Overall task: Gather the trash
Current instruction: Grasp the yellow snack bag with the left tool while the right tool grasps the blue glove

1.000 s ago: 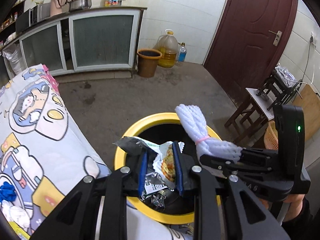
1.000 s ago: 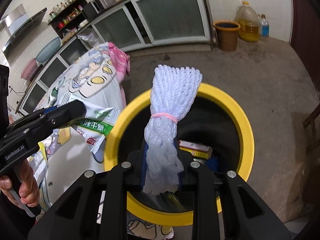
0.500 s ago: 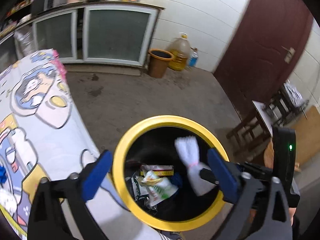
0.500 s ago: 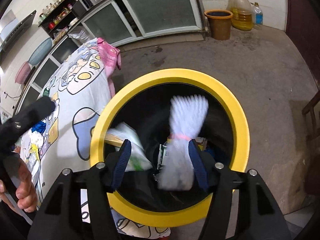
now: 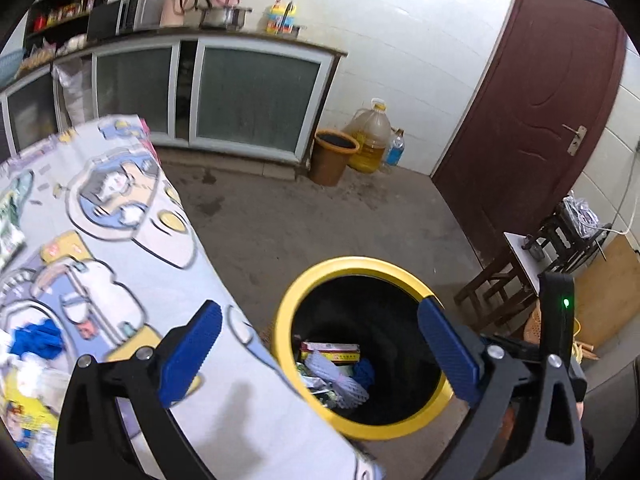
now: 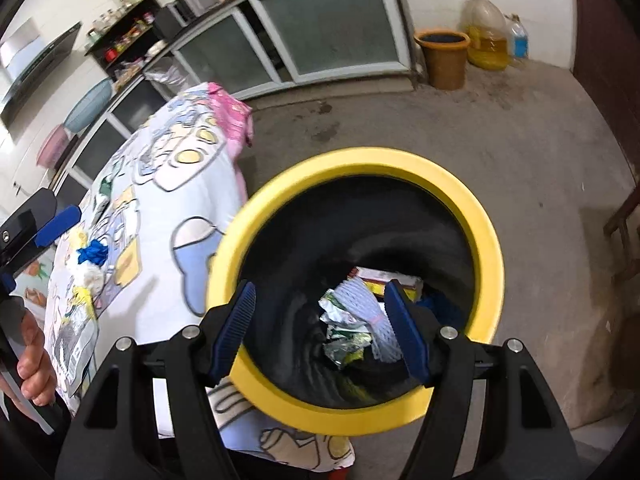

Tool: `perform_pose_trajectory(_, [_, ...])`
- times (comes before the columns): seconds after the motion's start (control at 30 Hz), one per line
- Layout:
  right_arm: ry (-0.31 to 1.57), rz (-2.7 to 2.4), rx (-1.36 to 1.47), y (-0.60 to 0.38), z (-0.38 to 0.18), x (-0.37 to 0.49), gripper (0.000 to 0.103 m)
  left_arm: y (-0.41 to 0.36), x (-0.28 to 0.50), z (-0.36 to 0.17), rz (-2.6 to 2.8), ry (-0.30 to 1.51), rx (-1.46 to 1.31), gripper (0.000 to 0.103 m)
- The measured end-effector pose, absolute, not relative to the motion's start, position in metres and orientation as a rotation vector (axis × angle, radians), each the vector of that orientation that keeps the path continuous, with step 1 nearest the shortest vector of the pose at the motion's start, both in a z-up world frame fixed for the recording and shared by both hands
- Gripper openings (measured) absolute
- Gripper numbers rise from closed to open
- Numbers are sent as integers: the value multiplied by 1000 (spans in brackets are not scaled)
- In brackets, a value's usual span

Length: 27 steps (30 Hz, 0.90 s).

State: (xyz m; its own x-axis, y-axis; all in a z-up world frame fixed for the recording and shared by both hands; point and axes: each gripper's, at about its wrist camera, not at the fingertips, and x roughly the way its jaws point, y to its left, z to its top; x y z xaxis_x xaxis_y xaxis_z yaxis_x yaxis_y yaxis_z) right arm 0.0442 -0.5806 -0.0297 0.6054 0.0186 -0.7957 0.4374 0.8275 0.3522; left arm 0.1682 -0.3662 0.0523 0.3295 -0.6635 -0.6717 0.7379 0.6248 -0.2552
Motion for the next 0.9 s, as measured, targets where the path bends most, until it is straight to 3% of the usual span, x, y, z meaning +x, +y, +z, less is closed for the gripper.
perform_pose_trajectory(0.4, [823, -28, 361, -486, 13, 104, 64, -174, 136, 98, -797, 665, 181, 95])
perform_pose_trajectory(0.63, [797, 175, 207, -401, 25, 151, 64, -62, 118, 61, -601, 794, 146, 95])
perform_pose_trajectory(0.9, [860, 298, 137, -333, 22, 222, 60, -31, 123, 10, -562, 949, -4, 95])
